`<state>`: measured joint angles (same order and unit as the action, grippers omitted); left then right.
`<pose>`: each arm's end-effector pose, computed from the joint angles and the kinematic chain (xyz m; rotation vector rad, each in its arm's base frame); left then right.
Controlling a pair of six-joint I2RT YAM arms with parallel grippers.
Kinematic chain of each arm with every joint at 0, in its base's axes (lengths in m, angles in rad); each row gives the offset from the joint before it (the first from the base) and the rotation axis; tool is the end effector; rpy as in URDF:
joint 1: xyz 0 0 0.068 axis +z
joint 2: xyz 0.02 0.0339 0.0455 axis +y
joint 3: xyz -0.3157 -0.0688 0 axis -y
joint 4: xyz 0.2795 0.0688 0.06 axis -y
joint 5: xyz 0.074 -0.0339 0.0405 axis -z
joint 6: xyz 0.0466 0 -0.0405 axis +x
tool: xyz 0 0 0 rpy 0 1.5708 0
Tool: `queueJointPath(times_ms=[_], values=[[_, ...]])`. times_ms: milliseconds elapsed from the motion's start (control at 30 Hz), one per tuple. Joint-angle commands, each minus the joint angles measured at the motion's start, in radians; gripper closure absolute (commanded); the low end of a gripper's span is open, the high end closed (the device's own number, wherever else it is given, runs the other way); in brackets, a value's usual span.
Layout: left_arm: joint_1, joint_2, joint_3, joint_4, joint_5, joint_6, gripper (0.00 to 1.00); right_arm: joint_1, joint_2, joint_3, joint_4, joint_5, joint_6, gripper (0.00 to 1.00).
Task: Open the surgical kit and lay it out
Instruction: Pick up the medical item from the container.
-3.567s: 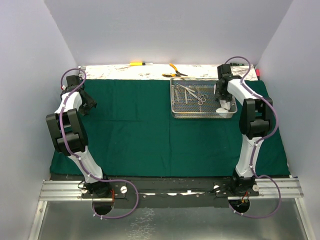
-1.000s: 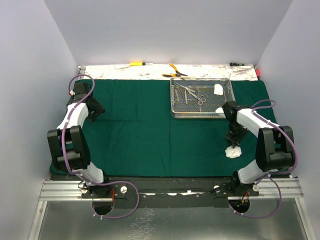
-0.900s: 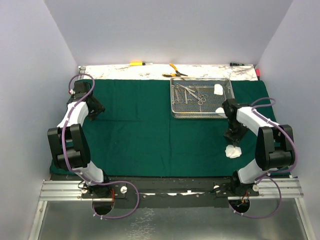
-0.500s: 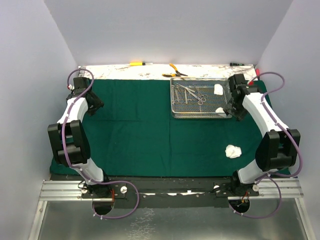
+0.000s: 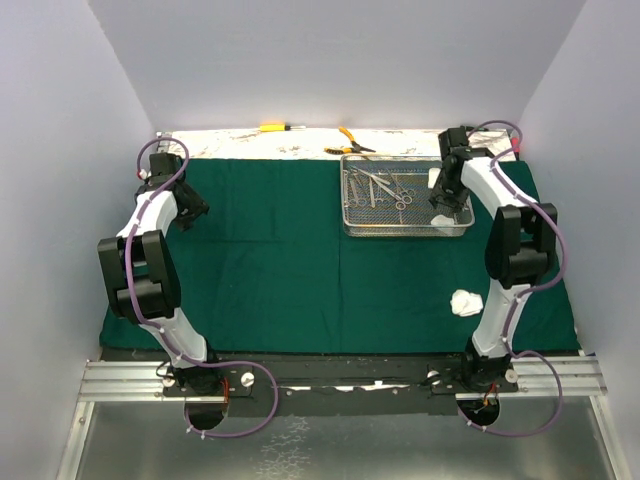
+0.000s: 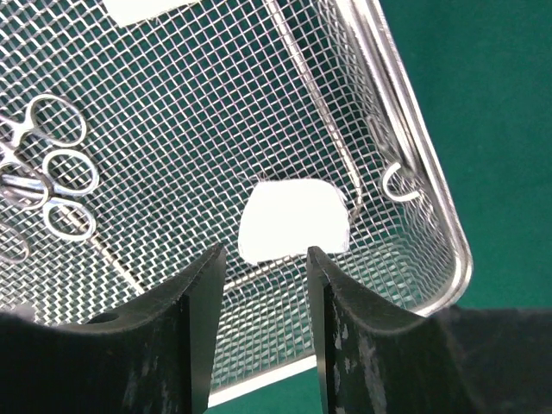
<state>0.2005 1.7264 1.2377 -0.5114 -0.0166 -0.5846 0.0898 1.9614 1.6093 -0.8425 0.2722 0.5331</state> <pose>0.4007 0.0822 0.2457 -0.9911 2.3773 -0.1232 0.4662 0.0294 0.2548 0.6612 2.6144 -0.1942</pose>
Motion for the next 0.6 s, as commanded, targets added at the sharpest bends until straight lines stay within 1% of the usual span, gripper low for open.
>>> queueJointPath(times_ms=[0, 100, 333, 433, 533, 567], values=[[-0.006, 0.023, 0.034, 0.002, -0.018, -0.015, 0.49, -0.007, 0.076, 0.035, 0.009, -0.036, -0.038, 0.55], [-0.006, 0.026, 0.043, 0.001, 0.0, -0.023, 0.5, -0.007, 0.114, 0.033, 0.029, -0.05, -0.046, 0.58], [-0.006, 0.024, 0.06, 0.001, 0.001, -0.015, 0.5, -0.008, 0.173, 0.035, 0.049, -0.048, -0.054, 0.63], [-0.006, 0.02, 0.055, 0.001, 0.001, -0.017, 0.5, -0.008, 0.194, 0.047, 0.01, -0.038, -0.027, 0.7], [-0.006, 0.011, 0.043, 0.001, -0.001, -0.017, 0.5, -0.009, 0.192, 0.041, 0.002, -0.038, -0.011, 0.86], [-0.006, 0.006, 0.04, 0.001, 0.0, -0.017, 0.5, -0.009, 0.183, 0.04, 0.003, -0.036, -0.01, 0.9]])
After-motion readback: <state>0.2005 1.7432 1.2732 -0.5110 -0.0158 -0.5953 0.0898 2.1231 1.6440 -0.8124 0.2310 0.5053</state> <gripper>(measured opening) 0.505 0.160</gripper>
